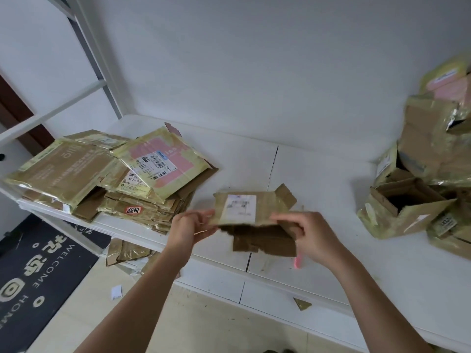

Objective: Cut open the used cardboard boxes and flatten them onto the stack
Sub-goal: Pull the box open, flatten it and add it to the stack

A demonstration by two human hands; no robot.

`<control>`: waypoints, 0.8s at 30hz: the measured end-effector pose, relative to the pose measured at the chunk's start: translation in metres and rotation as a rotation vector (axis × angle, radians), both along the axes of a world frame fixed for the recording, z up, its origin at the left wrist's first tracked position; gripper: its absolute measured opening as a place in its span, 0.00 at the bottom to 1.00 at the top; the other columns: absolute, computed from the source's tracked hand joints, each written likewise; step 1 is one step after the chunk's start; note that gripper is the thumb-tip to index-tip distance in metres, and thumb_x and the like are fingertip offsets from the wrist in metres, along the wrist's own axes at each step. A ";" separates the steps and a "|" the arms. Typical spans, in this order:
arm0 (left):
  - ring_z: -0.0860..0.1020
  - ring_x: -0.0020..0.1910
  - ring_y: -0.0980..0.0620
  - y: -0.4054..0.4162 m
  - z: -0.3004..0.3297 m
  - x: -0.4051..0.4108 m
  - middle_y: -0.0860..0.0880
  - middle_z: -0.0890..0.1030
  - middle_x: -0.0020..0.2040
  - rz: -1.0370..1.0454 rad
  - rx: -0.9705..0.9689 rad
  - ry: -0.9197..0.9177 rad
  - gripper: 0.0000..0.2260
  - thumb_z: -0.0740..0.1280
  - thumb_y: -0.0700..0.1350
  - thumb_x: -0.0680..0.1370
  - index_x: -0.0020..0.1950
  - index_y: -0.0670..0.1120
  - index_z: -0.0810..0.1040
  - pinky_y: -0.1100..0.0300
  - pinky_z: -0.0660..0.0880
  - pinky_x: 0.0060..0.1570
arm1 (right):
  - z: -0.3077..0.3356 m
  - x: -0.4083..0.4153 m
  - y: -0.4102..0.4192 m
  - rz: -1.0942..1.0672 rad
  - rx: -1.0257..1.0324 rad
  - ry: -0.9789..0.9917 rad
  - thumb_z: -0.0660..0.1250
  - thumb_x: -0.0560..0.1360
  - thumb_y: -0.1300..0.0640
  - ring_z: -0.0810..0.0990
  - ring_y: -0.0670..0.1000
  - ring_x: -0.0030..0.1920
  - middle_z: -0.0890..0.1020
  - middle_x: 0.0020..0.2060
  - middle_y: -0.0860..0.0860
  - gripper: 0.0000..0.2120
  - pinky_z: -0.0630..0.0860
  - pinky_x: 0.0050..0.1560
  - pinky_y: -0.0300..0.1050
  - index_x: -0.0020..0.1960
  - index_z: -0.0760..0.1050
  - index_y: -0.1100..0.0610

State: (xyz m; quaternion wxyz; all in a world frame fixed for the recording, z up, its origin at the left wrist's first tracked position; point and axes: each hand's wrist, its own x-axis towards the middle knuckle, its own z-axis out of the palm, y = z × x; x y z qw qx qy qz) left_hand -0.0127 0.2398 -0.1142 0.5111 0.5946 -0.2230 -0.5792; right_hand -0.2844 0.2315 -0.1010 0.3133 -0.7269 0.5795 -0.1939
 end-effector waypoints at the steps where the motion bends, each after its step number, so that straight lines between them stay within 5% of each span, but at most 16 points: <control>1: 0.82 0.41 0.45 0.002 -0.005 0.002 0.38 0.83 0.47 -0.048 -0.001 -0.210 0.16 0.53 0.30 0.76 0.50 0.35 0.81 0.58 0.81 0.43 | -0.006 0.005 0.001 0.067 0.060 0.053 0.59 0.72 0.77 0.79 0.35 0.30 0.78 0.59 0.39 0.35 0.71 0.29 0.28 0.60 0.81 0.40; 4: 0.75 0.43 0.52 0.007 -0.019 0.000 0.49 0.75 0.47 -0.323 -0.112 -0.967 0.11 0.63 0.41 0.79 0.59 0.46 0.80 0.64 0.73 0.41 | -0.024 0.027 0.002 0.205 0.128 0.209 0.60 0.74 0.74 0.76 0.38 0.62 0.77 0.65 0.38 0.31 0.63 0.54 0.18 0.62 0.80 0.41; 6: 0.73 0.56 0.46 0.008 -0.032 -0.003 0.48 0.70 0.55 -0.532 -0.064 -1.162 0.18 0.65 0.48 0.79 0.70 0.51 0.73 0.55 0.72 0.56 | -0.033 0.038 0.000 0.217 0.166 0.246 0.59 0.73 0.72 0.74 0.45 0.67 0.77 0.66 0.39 0.32 0.71 0.64 0.35 0.64 0.78 0.41; 8: 0.67 0.65 0.43 0.009 -0.046 -0.005 0.45 0.67 0.66 -0.640 0.083 -1.224 0.25 0.65 0.53 0.79 0.75 0.55 0.66 0.49 0.68 0.65 | -0.040 0.044 -0.005 0.204 0.237 0.187 0.61 0.76 0.65 0.77 0.45 0.64 0.78 0.64 0.40 0.26 0.75 0.64 0.47 0.66 0.76 0.42; 12: 0.60 0.72 0.45 0.006 -0.061 -0.008 0.48 0.61 0.74 -0.644 0.115 -1.287 0.27 0.67 0.56 0.77 0.75 0.56 0.65 0.47 0.63 0.69 | -0.055 0.055 -0.015 0.083 0.064 0.086 0.63 0.80 0.55 0.78 0.44 0.59 0.80 0.60 0.44 0.16 0.76 0.62 0.47 0.67 0.75 0.47; 15: 0.62 0.71 0.46 -0.003 -0.061 -0.013 0.49 0.63 0.73 -0.652 0.077 -1.297 0.24 0.71 0.52 0.75 0.70 0.51 0.70 0.47 0.64 0.71 | -0.072 0.066 -0.022 0.096 -0.080 0.259 0.59 0.83 0.54 0.57 0.50 0.77 0.58 0.79 0.49 0.26 0.62 0.74 0.48 0.79 0.58 0.52; 17: 0.65 0.69 0.45 -0.007 -0.060 -0.016 0.48 0.66 0.69 -0.666 0.085 -1.269 0.23 0.72 0.49 0.75 0.67 0.47 0.71 0.47 0.66 0.69 | -0.085 0.073 -0.023 0.131 -0.003 0.358 0.53 0.84 0.50 0.39 0.50 0.79 0.41 0.80 0.49 0.30 0.46 0.78 0.49 0.81 0.45 0.56; 24: 0.69 0.63 0.42 -0.023 -0.055 -0.022 0.42 0.71 0.62 -0.633 0.149 -1.212 0.19 0.71 0.41 0.74 0.63 0.41 0.70 0.51 0.71 0.63 | -0.112 0.084 -0.029 0.105 0.108 0.489 0.42 0.84 0.45 0.30 0.48 0.77 0.31 0.77 0.49 0.30 0.34 0.77 0.52 0.80 0.34 0.55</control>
